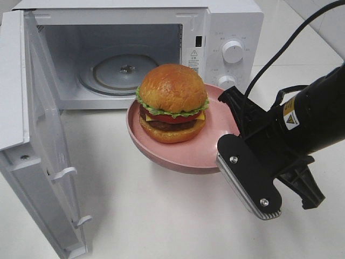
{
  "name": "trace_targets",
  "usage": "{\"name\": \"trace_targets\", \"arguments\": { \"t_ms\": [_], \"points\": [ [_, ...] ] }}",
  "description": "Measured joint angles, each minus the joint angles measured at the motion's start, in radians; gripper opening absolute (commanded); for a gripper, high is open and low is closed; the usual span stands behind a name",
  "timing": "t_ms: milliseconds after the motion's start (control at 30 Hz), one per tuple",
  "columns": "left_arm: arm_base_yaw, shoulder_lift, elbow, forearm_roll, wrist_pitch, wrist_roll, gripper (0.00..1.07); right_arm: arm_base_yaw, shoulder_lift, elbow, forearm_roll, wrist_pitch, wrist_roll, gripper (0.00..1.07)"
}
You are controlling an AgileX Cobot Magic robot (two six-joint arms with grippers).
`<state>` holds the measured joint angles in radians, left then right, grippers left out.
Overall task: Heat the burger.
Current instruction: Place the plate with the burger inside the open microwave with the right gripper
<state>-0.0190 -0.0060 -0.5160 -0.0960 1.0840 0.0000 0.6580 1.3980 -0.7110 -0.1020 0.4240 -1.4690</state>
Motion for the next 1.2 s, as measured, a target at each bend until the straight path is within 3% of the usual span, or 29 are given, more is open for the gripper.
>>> {"name": "trace_targets", "arguments": {
  "t_ms": [267, 800, 1200],
  "points": [
    [0.0, 0.0, 0.0, 0.0, 0.0, 0.0, 1.0, 0.0, 0.001, 0.0, -0.132, -0.007, 0.088, 0.0],
    [0.0, 0.0, 0.0, 0.0, 0.0, 0.0, 1.0, 0.0, 0.091, -0.006, -0.158, -0.088, 0.107, 0.0],
    [0.0, 0.0, 0.0, 0.0, 0.0, 0.0, 1.0, 0.005, 0.255, -0.173, -0.183, -0.111, 0.171, 0.0]
  ]
}}
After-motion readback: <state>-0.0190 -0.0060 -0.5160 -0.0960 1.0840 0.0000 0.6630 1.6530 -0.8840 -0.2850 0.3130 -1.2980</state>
